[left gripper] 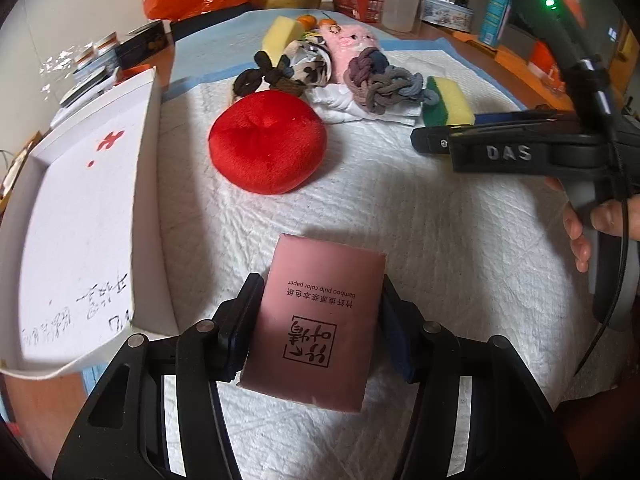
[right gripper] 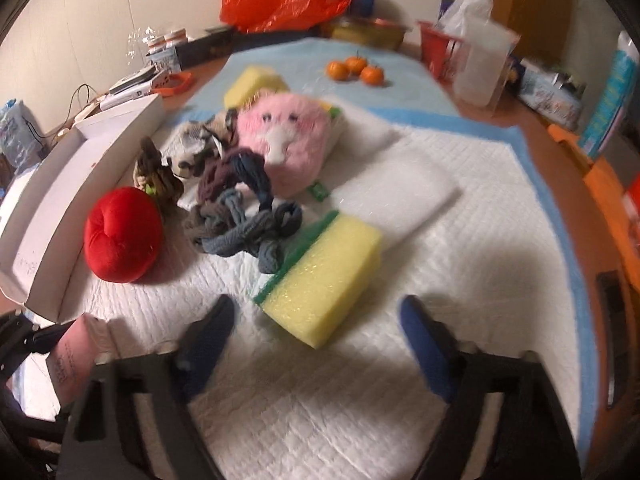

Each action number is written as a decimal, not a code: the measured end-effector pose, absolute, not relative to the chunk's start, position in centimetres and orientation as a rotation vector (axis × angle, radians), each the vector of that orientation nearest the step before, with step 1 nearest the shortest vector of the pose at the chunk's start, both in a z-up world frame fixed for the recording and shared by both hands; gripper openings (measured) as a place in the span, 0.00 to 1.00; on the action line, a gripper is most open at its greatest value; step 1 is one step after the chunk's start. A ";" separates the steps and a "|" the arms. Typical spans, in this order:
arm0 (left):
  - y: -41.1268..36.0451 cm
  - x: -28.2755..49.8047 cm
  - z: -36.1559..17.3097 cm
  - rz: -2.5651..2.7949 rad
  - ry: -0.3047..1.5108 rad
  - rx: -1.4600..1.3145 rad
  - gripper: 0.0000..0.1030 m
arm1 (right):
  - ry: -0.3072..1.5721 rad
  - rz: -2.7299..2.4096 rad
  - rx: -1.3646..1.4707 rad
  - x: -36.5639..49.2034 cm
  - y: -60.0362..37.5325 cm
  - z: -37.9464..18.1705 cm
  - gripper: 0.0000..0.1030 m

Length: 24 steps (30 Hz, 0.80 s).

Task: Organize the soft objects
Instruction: 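Grasp the pink tissue packet with the left tool while the right tool grasps the yellow sponge, then carry the packet and sponge into the white box and open both tools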

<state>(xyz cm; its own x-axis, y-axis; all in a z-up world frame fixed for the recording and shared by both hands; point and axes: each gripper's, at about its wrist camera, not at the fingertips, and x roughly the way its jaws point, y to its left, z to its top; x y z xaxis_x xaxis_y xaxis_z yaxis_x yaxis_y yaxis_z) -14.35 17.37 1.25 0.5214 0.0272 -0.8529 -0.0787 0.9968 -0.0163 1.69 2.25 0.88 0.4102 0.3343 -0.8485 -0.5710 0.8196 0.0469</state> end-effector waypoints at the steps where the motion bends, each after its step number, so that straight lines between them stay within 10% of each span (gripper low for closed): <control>1: 17.5 -14.2 1.3 0.077 1.020 -0.057 0.54 | 1.008 0.583 -0.253 1.9 2.2 0.7 0.56; 4: 18.3 -14.6 1.4 0.135 1.014 -0.107 0.54 | 1.005 0.608 -0.209 2.0 1.6 0.6 0.38; 24: 22.4 -20.7 23.8 0.642 0.512 -0.114 0.54 | 0.472 0.979 0.057 -0.4 -5.6 22.8 0.35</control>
